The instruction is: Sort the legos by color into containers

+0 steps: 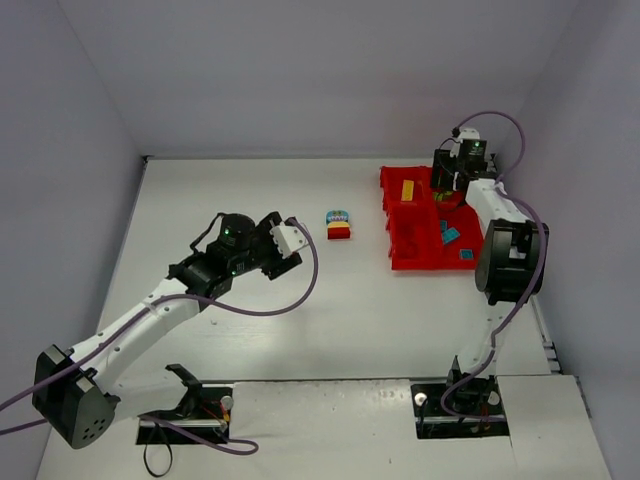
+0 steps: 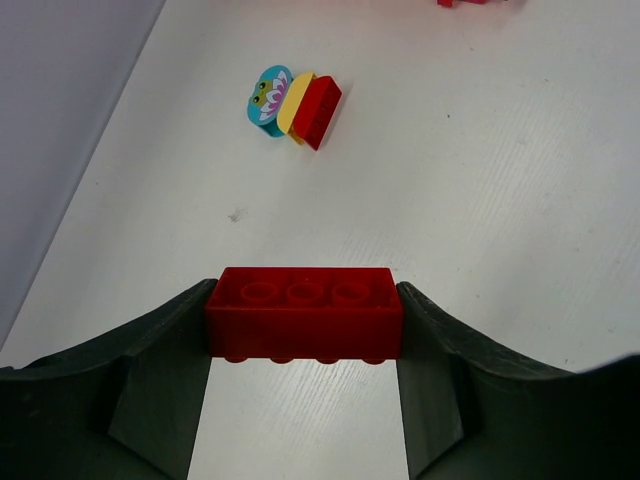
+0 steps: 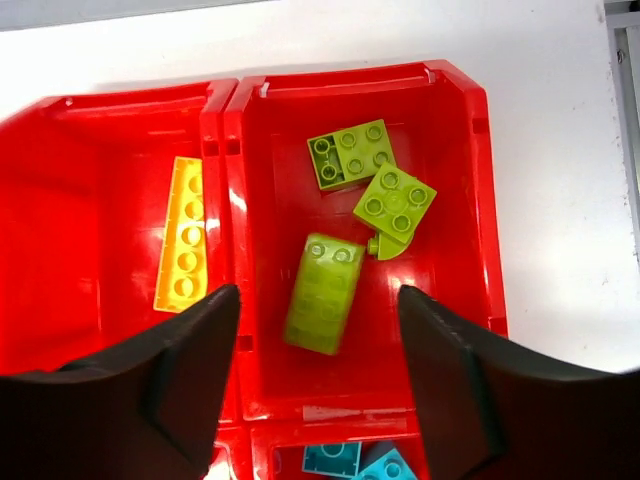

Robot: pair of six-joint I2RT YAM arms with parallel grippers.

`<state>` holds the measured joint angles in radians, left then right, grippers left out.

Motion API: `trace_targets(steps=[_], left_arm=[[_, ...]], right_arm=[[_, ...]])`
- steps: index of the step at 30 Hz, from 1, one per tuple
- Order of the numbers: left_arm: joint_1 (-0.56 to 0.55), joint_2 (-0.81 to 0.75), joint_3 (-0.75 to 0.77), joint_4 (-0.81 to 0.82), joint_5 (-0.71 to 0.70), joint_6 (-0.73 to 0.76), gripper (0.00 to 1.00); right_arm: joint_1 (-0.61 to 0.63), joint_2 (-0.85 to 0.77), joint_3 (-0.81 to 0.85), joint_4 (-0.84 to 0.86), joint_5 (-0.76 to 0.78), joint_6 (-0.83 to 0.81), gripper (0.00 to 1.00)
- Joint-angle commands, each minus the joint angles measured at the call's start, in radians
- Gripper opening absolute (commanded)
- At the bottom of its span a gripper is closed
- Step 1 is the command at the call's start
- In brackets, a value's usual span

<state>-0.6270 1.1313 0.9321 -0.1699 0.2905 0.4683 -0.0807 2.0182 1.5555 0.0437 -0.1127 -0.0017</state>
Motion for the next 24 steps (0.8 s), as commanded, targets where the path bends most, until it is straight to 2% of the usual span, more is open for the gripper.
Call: trace_targets(steps=[1, 6, 9, 13, 17, 19, 24], left_arm=[[0.004, -0.031, 0.031, 0.073, 0.021, 0.001, 0.02], [0.004, -0.038, 0.027, 0.078, 0.036, 0.001, 0.02], [0.003, -0.054, 0.013, 0.096, 0.052, 0.006, 0.03], [0.003, -0.067, 0.001, 0.119, 0.068, 0.013, 0.03], [0.001, -0.076, -0.006, 0.127, 0.09, 0.015, 0.03], [0.001, -0.08, -0.009, 0.133, 0.096, 0.013, 0.03], [0.001, -0.085, -0.01, 0.138, 0.099, 0.013, 0.03]], right_arm=[[0.004, -0.11, 0.038, 0.045, -0.01, 0.0, 0.62], [0.018, -0.261, -0.056, 0.036, -0.103, 0.071, 0.64], [0.062, -0.373, -0.15, 0.044, -0.267, 0.149, 0.63], [0.186, -0.495, -0.276, 0.093, -0.419, 0.252, 0.64], [0.306, -0.598, -0.391, 0.249, -0.611, 0.417, 0.68], [0.344, -0.63, -0.426, 0.281, -0.636, 0.448, 0.7], [0.53, -0.658, -0.457, 0.317, -0.625, 0.5, 0.74]])
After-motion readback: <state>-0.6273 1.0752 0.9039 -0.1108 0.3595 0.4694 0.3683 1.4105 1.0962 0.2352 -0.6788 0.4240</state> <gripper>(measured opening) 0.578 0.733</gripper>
